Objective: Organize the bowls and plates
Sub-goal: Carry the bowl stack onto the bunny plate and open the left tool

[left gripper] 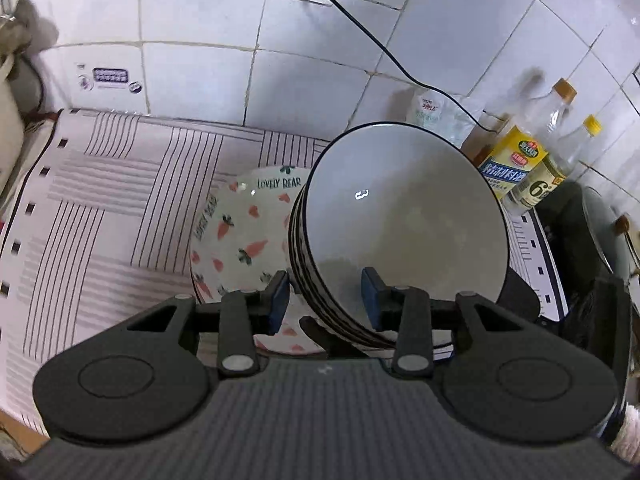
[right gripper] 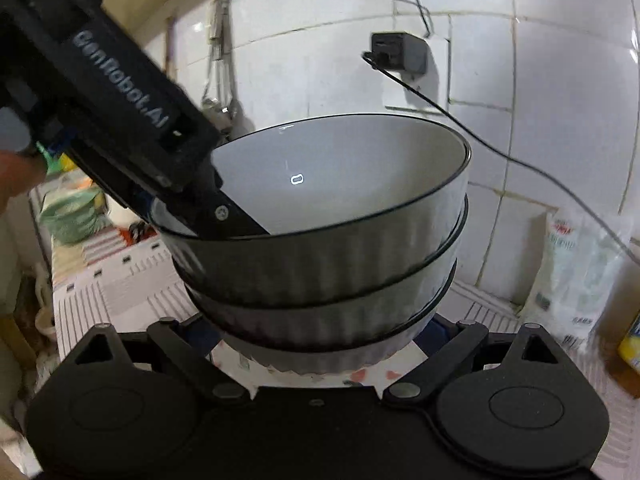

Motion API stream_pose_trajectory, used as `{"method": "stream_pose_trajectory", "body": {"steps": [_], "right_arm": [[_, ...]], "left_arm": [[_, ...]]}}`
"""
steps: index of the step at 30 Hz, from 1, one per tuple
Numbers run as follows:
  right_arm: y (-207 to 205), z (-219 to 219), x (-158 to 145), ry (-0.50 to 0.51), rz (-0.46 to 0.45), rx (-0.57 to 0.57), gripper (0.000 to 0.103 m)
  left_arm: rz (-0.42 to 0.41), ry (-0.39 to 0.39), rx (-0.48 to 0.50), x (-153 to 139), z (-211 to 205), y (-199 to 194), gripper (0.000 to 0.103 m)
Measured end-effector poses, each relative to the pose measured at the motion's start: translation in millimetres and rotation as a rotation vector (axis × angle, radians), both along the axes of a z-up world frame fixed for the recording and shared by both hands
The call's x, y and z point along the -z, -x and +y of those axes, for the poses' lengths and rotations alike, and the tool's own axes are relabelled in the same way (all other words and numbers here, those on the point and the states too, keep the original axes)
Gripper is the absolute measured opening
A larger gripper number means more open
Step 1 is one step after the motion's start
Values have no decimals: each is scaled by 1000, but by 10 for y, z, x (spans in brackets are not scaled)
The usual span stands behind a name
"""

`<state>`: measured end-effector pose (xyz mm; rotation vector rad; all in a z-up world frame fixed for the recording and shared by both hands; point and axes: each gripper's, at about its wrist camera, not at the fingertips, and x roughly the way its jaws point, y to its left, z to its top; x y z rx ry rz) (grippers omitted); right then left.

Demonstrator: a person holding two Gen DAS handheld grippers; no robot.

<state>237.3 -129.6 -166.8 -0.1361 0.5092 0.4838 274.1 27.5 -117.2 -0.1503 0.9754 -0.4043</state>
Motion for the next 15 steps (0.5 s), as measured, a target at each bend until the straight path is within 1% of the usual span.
{"method": "stream_pose_trajectory", "body": {"steps": [3, 9, 11, 15], "right_arm": [[-99, 89, 69, 3, 8, 25, 98], [-226, 221, 299, -13, 48, 90, 98], [-243, 262, 370, -15, 52, 121, 98], [-260, 328, 484, -6, 67, 160, 98]], "left_arm": [[17, 18, 24, 86, 116, -174, 37], [83, -3, 109, 305, 176, -481, 37], [90, -8, 141, 368, 183, -560, 37], [108, -20, 166, 479, 170, -659, 37]]}}
